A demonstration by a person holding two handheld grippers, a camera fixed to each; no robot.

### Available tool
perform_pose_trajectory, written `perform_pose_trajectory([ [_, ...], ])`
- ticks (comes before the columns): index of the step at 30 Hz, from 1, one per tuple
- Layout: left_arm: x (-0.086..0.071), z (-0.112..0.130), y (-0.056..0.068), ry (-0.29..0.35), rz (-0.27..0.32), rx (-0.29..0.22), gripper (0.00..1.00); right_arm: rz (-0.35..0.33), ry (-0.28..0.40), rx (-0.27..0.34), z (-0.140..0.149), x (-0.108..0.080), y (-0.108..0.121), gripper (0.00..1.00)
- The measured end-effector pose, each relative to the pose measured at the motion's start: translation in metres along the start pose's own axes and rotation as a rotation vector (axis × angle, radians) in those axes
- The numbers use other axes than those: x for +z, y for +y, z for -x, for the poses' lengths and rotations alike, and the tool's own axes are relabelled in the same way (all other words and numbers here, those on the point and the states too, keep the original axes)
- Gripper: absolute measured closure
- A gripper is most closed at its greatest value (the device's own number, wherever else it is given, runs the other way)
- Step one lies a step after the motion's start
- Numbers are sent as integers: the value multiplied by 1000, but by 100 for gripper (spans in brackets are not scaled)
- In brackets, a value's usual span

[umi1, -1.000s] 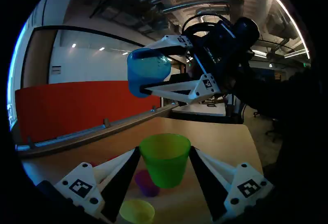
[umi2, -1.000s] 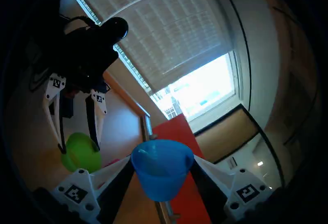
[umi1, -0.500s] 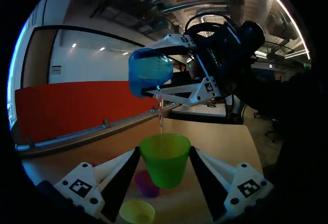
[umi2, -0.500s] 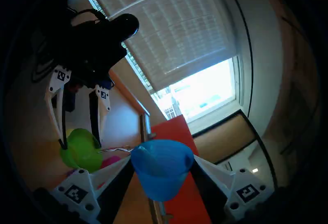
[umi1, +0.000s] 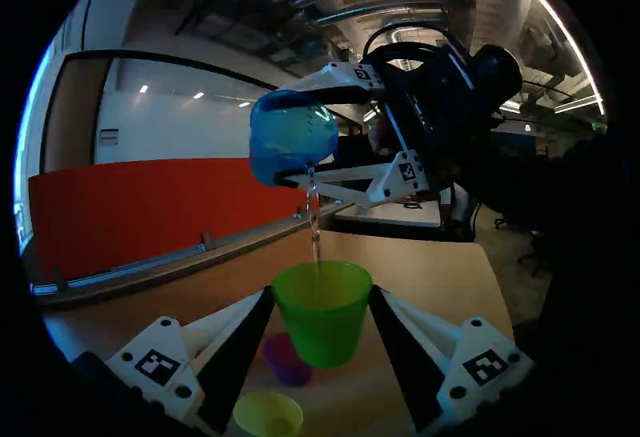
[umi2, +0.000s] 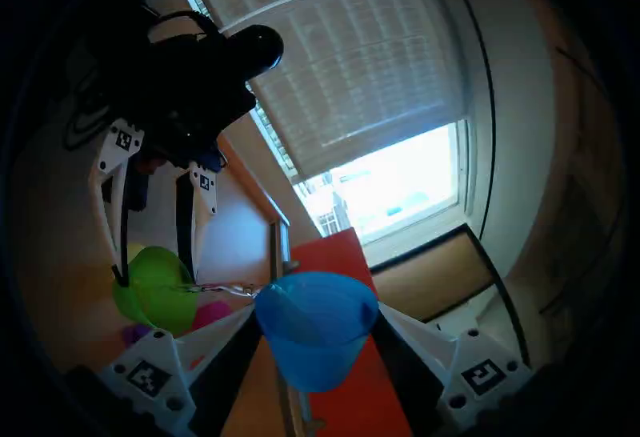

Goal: Pour water

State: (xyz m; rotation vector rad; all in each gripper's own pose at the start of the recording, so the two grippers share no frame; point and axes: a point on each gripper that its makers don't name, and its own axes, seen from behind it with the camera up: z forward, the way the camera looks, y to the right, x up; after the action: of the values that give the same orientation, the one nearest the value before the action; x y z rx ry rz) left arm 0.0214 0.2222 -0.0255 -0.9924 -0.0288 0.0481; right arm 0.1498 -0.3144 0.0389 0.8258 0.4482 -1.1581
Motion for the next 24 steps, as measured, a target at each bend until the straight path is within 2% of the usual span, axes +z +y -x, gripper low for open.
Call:
perform_pose_trajectory([
  [24,-1,0,-2,-4,-7,11,13,28,12,-70,-4,-1,6,10],
])
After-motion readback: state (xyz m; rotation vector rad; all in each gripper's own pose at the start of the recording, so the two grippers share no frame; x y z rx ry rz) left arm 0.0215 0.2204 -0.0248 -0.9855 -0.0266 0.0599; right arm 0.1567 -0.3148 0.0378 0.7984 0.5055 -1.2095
